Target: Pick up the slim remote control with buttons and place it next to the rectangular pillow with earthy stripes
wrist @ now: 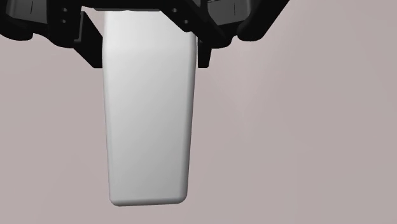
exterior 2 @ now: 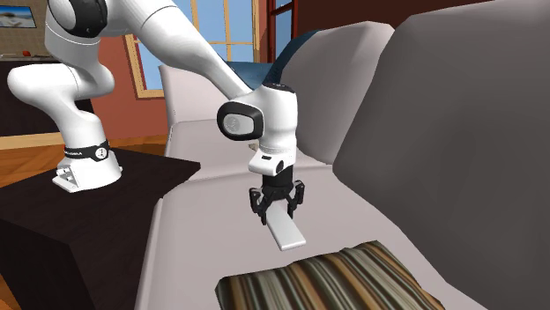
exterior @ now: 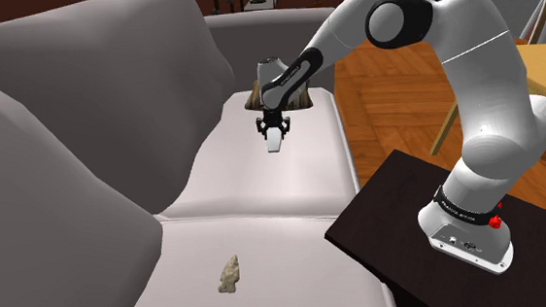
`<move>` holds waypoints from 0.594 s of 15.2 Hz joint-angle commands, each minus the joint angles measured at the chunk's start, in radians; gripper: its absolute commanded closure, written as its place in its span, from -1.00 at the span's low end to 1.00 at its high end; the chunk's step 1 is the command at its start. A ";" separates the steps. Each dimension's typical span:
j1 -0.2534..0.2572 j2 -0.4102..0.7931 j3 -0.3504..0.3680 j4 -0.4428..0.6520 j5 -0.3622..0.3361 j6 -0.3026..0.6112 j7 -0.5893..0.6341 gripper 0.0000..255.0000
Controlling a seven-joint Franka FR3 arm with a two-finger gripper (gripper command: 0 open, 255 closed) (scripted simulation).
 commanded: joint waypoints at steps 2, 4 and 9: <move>0.000 0.000 0.000 0.000 0.000 0.001 0.000 1.00; 0.000 0.000 0.000 0.000 0.000 0.001 0.000 1.00; 0.000 0.000 0.000 0.000 0.000 0.001 0.000 -1.00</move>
